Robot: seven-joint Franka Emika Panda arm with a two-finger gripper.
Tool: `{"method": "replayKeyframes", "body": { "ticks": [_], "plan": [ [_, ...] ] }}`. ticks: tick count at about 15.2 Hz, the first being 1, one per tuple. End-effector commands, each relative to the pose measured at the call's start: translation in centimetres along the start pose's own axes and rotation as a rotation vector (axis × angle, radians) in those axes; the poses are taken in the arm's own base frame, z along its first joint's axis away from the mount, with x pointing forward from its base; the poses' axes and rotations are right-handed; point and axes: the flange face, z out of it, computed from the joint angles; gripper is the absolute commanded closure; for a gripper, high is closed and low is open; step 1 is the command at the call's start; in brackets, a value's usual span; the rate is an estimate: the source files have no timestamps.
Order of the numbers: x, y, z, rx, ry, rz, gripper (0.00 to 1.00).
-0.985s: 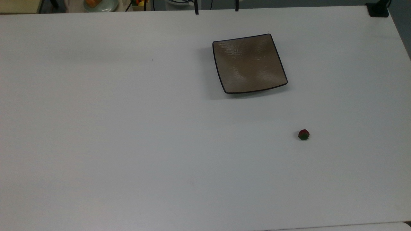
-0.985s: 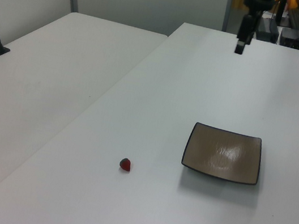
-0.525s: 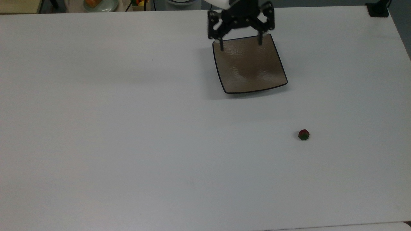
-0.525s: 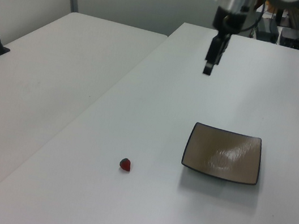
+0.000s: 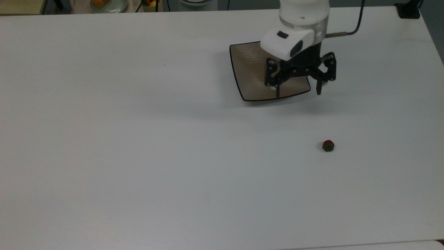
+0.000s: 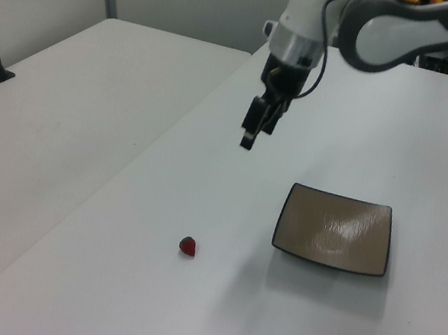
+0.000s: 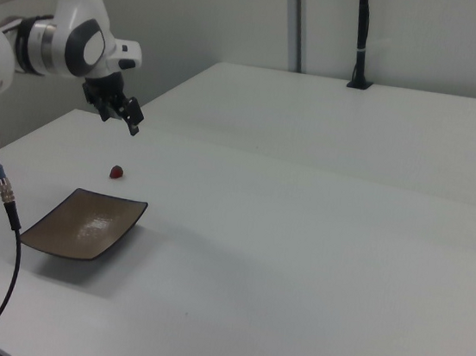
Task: Strawberries on a ceramic plate
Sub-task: 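Move the open gripper over the plate toward the red strawberry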
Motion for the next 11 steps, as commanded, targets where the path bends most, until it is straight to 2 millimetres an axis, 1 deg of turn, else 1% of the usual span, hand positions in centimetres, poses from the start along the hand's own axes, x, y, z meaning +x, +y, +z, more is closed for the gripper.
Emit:
{"method": "replayKeyframes", "body": {
  "ticks": [1, 3, 6, 8, 11],
  "plan": [
    [0.5, -3.3, 4.2, -0.002, 0.098, 0.001, 0.00],
    [0.3, -4.4, 5.6, -0.001, 0.141, -0.027, 0.00],
    [-0.3, -5.8, 8.2, 0.015, 0.160, -0.048, 0.00],
    [-0.6, -6.4, 9.8, 0.021, 0.175, -0.065, 0.00],
    [-1.3, -7.2, 12.9, -0.005, 0.205, -0.131, 0.00]
  ]
}}
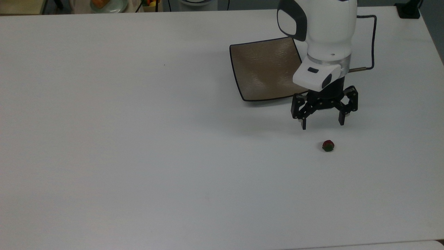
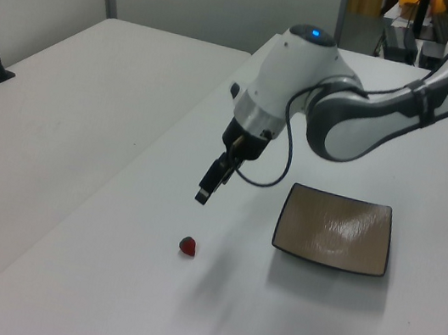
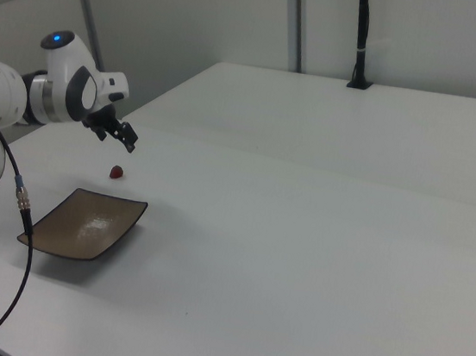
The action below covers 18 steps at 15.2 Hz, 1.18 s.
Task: Strawberries on a ceramic plate
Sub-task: 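Move the open gripper over the plate toward the red strawberry, then lower the gripper onto the strawberry and close it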
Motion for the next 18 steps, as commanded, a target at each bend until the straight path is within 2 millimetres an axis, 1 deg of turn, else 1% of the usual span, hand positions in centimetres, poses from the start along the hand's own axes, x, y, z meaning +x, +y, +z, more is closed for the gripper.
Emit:
{"method": "replayKeyframes", "body": {
  "ticks": [1, 3, 4, 5, 7, 9, 11, 14, 15, 16, 18],
  "plan": [
    [-1.0, -1.8, 3.3, -0.023, 0.056, -0.074, 0.00],
    [-1.6, -2.2, 4.6, -0.019, 0.064, -0.087, 0.00],
    [-1.6, -2.3, 4.8, -0.015, 0.072, -0.089, 0.00],
    [-1.8, -2.2, 5.5, -0.010, 0.076, -0.090, 0.00],
    [-2.5, -2.4, 7.5, 0.004, 0.095, -0.101, 0.00],
    [-2.4, -2.7, 8.7, 0.010, 0.112, -0.110, 0.00],
    [-2.1, -2.8, 9.5, 0.011, 0.123, -0.112, 0.00],
    [-1.9, -2.9, 9.8, 0.020, 0.139, -0.114, 0.00],
    [-2.2, -2.9, 10.2, 0.018, 0.133, -0.117, 0.00],
    [-2.6, -3.5, 10.4, 0.021, 0.129, -0.126, 0.00],
    [-3.0, -3.8, 10.6, 0.011, 0.127, -0.150, 0.00]
  ]
}}
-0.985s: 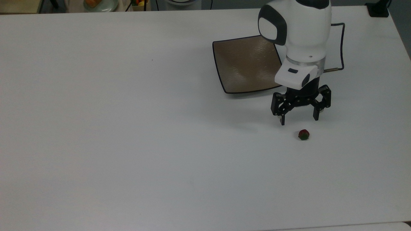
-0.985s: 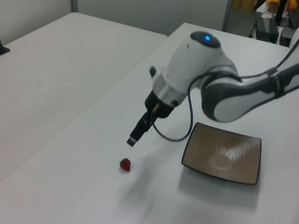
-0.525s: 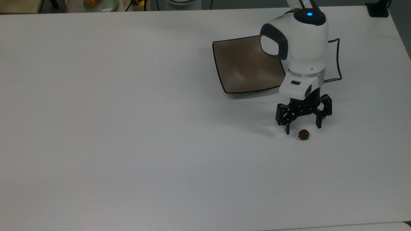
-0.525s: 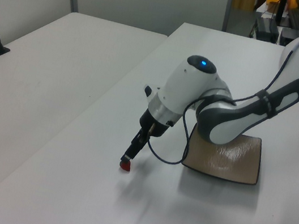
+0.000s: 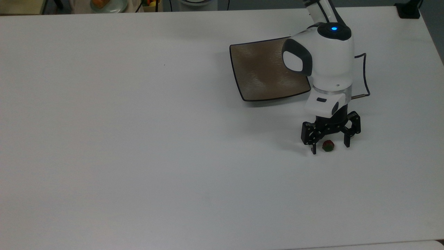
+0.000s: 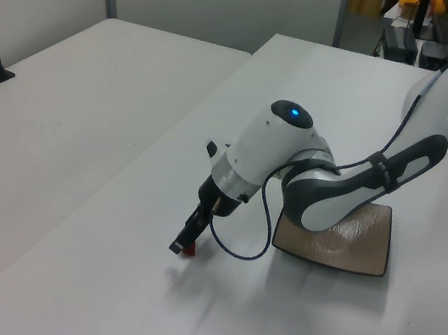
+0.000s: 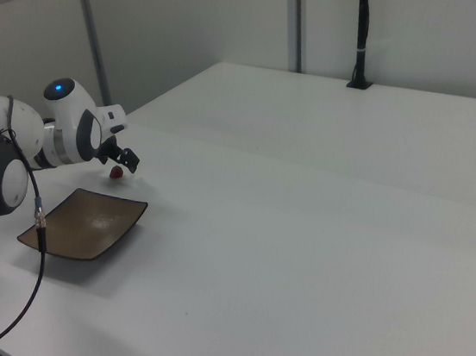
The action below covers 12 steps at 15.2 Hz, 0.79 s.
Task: Strawberries on a ceramic plate
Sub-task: 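Lower the gripper onto the strawberry and close it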
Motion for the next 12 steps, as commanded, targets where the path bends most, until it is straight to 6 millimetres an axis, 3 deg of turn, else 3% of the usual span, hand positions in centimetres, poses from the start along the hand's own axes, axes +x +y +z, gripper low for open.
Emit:
{"method": "replayKeyframes", "body": {
  "ticks": [1, 4, 11, 12],
  "plan": [
    [-0.5, -1.2, 0.6, -0.023, 0.022, -0.050, 0.01],
    [-1.1, -1.4, 0.7, -0.052, 0.021, -0.111, 0.22],
    [-0.5, -1.6, -0.4, -0.056, 0.033, -0.121, 0.90],
    [-0.5, -1.5, -0.8, -0.055, 0.033, -0.119, 0.93]
  ]
}}
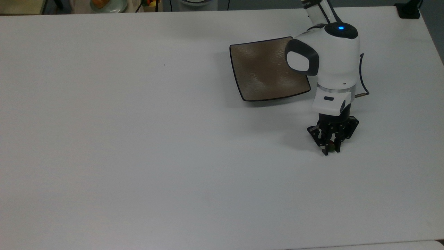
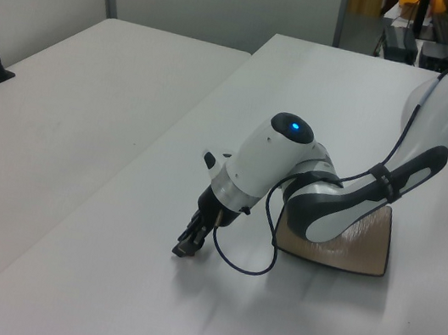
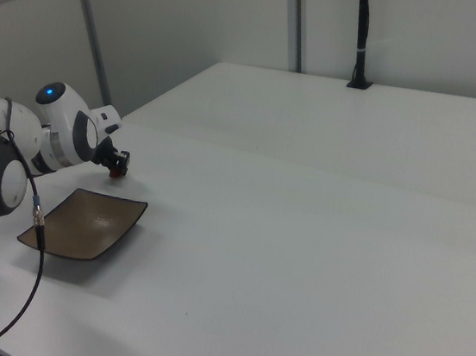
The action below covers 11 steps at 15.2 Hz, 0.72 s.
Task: Strawberries on a ceramic plate
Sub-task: 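Lower the gripper onto the strawberry and close it, then lift the strawberry and carry it over the plate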
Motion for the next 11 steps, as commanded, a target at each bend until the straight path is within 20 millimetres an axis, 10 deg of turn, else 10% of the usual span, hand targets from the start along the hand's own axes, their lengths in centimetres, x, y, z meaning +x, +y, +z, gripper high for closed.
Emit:
{"method": "replayKeyframes", "body": {
  "ticks": [1, 11],
  "plan": [
    [0.8, -0.1, -2.5, -0.014, 0.025, -0.004, 0.95],
    [5.8, 7.2, -14.5, -0.074, -0.021, 0.156, 0.96]
  ]
}}
